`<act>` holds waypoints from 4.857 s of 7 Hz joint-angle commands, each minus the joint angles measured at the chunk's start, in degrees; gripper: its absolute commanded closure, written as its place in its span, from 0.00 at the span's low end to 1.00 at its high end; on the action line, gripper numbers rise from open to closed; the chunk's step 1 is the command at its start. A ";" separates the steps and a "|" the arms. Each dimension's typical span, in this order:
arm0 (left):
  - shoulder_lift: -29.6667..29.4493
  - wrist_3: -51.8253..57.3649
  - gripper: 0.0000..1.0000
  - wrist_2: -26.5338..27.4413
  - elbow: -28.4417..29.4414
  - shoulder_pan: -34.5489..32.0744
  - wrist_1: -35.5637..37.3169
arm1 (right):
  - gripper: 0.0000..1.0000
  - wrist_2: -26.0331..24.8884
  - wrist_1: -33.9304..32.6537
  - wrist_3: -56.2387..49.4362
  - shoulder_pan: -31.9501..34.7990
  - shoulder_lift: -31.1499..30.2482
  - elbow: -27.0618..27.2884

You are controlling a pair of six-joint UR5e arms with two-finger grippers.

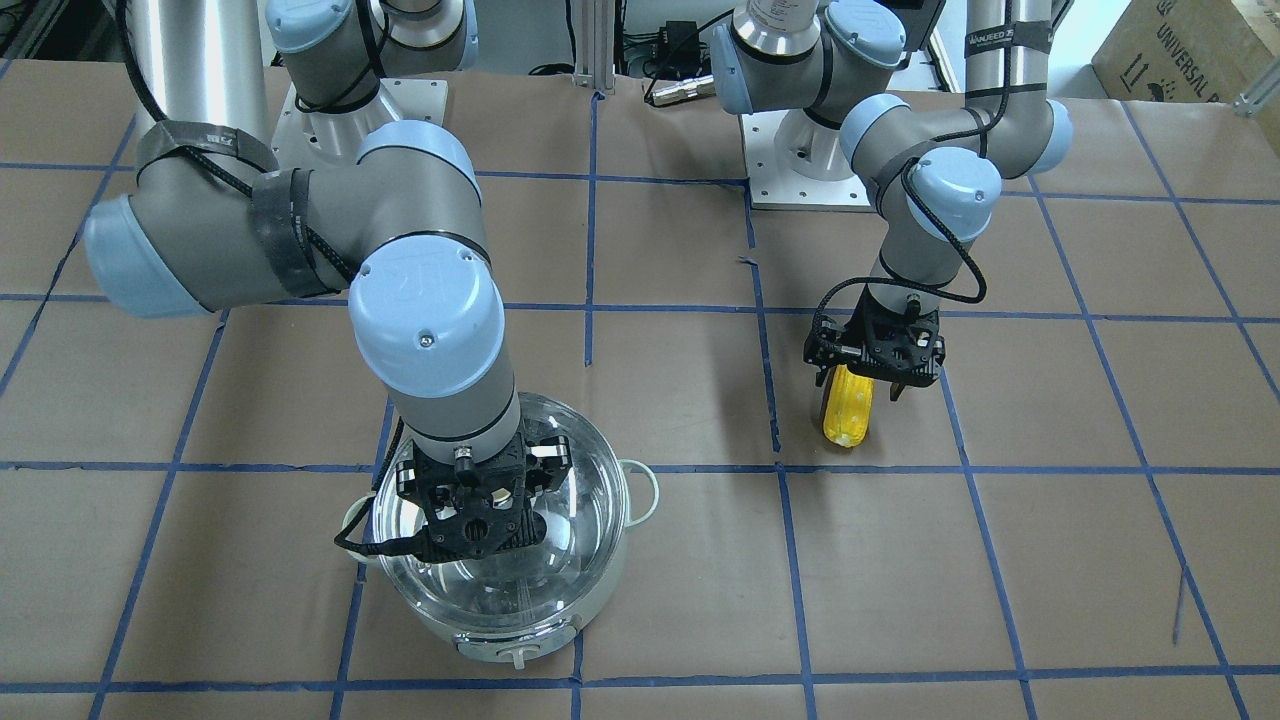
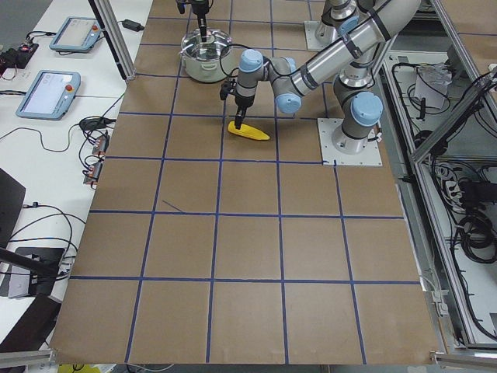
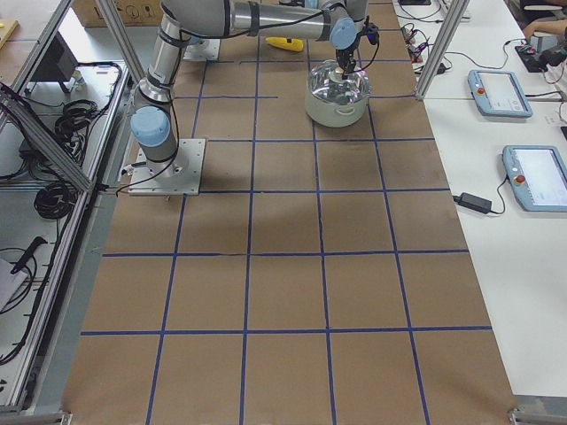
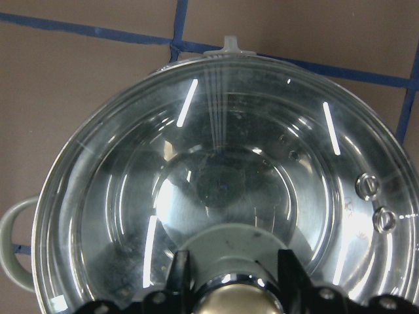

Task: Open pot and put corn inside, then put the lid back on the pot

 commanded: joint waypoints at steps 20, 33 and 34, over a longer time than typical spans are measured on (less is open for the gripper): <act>6.87 -20.60 0.86 -0.52 21.80 -3.46 -33.73 | 0.90 -0.84 31.11 -24.00 -24.25 -5.52 -18.81; -31.10 -69.98 0.00 -5.18 72.50 -33.81 -43.05 | 0.90 -1.36 25.92 -23.91 -22.75 -5.61 -18.98; -30.66 -68.05 0.00 -5.00 72.06 -33.99 -43.49 | 0.90 -1.36 25.92 -23.82 -22.75 -5.61 -19.16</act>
